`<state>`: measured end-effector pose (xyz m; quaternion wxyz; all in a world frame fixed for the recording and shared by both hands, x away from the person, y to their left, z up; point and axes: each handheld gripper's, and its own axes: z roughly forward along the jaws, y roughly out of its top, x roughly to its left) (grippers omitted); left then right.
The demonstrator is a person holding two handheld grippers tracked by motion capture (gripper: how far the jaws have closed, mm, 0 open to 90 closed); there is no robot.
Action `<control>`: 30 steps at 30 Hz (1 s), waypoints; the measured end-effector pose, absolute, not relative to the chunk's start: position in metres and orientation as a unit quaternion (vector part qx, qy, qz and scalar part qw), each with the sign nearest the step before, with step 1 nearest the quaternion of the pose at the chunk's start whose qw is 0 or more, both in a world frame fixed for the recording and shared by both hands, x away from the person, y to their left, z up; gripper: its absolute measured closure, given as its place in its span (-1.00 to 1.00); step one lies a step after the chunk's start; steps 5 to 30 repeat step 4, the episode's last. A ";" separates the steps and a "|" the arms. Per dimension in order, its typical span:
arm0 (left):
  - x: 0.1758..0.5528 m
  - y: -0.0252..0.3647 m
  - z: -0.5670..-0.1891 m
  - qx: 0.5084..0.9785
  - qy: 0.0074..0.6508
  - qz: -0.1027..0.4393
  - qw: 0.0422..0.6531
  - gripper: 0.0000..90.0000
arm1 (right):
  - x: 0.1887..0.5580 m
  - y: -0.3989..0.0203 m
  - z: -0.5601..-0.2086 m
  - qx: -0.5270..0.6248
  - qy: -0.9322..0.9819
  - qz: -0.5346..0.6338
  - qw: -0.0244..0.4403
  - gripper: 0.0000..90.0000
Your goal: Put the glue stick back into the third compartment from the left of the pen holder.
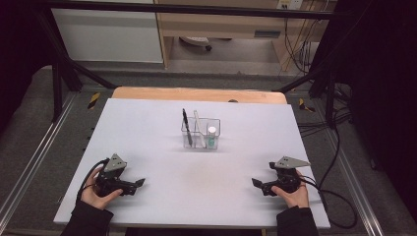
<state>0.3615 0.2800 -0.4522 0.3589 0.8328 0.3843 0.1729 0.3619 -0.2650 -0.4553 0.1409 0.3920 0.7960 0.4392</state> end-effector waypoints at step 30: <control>0.362 0.279 -0.453 0.835 0.382 0.171 0.358 -0.90 | 0.362 -0.267 -0.455 0.394 0.794 0.440 0.141 -0.99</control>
